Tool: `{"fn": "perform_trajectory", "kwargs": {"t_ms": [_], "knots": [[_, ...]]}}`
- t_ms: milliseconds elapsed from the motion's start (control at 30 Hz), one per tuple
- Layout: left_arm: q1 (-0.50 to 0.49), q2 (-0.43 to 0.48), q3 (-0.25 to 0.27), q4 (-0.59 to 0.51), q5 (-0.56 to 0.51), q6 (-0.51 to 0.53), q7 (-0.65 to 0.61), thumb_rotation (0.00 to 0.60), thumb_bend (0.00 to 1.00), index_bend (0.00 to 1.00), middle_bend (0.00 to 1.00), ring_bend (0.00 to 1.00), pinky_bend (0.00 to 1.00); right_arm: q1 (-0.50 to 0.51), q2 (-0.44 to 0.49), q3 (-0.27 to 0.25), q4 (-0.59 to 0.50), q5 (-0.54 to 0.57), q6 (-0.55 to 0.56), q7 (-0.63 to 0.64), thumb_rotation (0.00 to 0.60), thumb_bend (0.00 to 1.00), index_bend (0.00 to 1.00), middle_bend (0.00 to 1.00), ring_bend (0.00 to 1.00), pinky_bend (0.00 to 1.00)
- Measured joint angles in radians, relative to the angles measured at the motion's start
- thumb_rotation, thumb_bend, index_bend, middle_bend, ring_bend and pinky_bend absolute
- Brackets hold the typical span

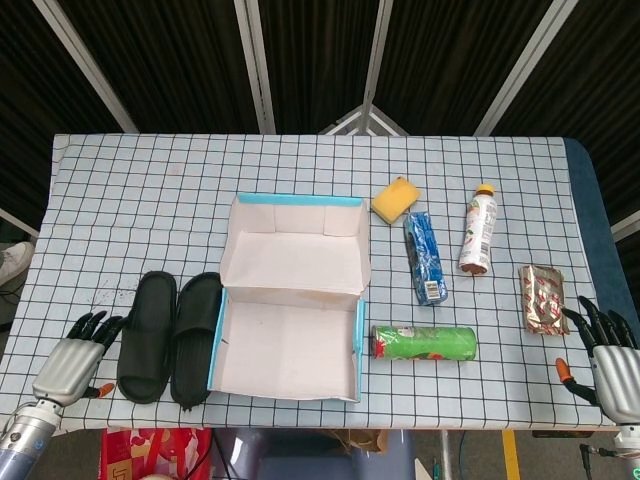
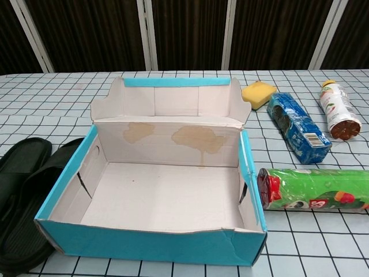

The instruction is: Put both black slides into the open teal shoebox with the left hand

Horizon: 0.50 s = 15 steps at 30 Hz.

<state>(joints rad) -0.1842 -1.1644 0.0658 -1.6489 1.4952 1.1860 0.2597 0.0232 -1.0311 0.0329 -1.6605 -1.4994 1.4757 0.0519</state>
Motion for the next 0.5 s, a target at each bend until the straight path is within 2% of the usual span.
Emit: {"fn": "perform_trajectory", "kwargs": {"t_ms": [300,500], "knots": [[-0.033,-0.035,-0.004,0.033,-0.017,-0.046,0.012,0.6,0.13,0.03,0.11,0.0,0.01,0.006,-0.003,0.002,0.003,0.01,-0.015,-0.006,0.6,0.4,0.17,0.05,0.13,0.07],[-0.046,-0.052,-0.002,0.05,-0.015,-0.056,0.015,0.6,0.13,0.16,0.19,0.0,0.01,0.008,-0.003,0.003,0.004,0.014,-0.019,-0.007,0.6,0.4,0.17,0.05,0.13,0.07]]}}
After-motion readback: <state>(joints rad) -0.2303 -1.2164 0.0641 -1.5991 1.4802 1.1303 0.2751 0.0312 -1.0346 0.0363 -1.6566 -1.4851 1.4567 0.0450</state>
